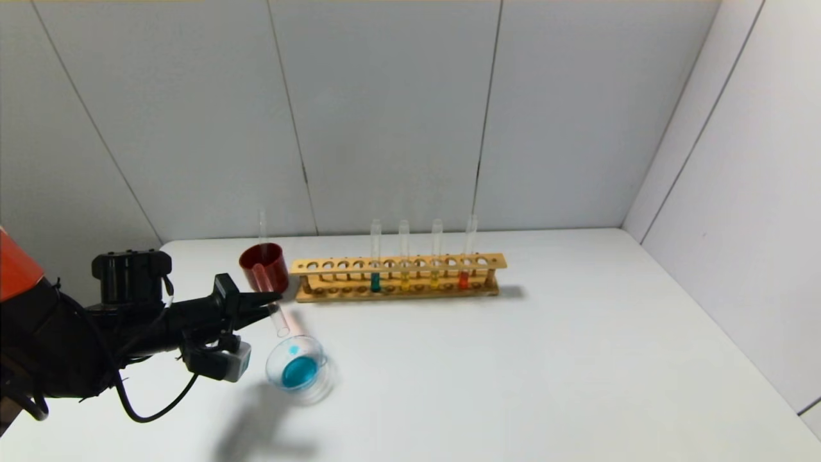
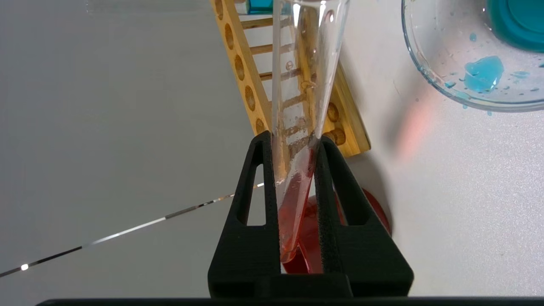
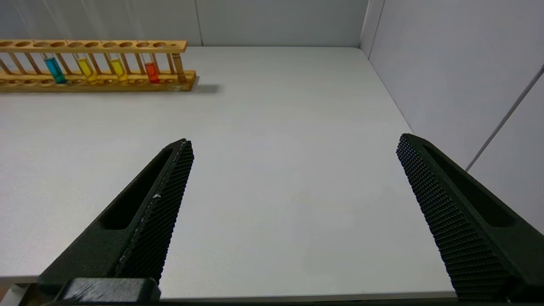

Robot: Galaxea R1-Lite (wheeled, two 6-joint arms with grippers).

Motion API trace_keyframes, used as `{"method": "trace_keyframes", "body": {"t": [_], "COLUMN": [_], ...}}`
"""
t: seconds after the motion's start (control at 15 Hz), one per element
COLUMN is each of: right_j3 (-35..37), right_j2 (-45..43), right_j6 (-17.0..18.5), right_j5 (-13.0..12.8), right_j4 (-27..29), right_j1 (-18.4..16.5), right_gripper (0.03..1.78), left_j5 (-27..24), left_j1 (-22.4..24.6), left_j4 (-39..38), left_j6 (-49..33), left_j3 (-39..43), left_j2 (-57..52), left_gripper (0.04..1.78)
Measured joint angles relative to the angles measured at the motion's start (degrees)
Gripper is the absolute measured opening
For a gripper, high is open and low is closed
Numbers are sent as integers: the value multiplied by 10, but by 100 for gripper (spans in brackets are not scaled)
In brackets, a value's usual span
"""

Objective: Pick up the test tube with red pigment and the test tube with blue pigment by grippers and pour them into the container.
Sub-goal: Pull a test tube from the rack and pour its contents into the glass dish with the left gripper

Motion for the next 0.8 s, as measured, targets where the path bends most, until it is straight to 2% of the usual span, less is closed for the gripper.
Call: {"method": "trace_keyframes", "body": {"t": [0.8], "right_j3": [0], "right_j2": [0], "right_j6": [0], "right_j5": [0], "right_j4": [0], "right_j1": [0], "right_gripper": [175], "left_j5": [-9], "left_j1": [20], "left_j4": [-2], "left_j6": [26], "left_j3": [-17], "left_j2": [8], "left_gripper": [30]}}
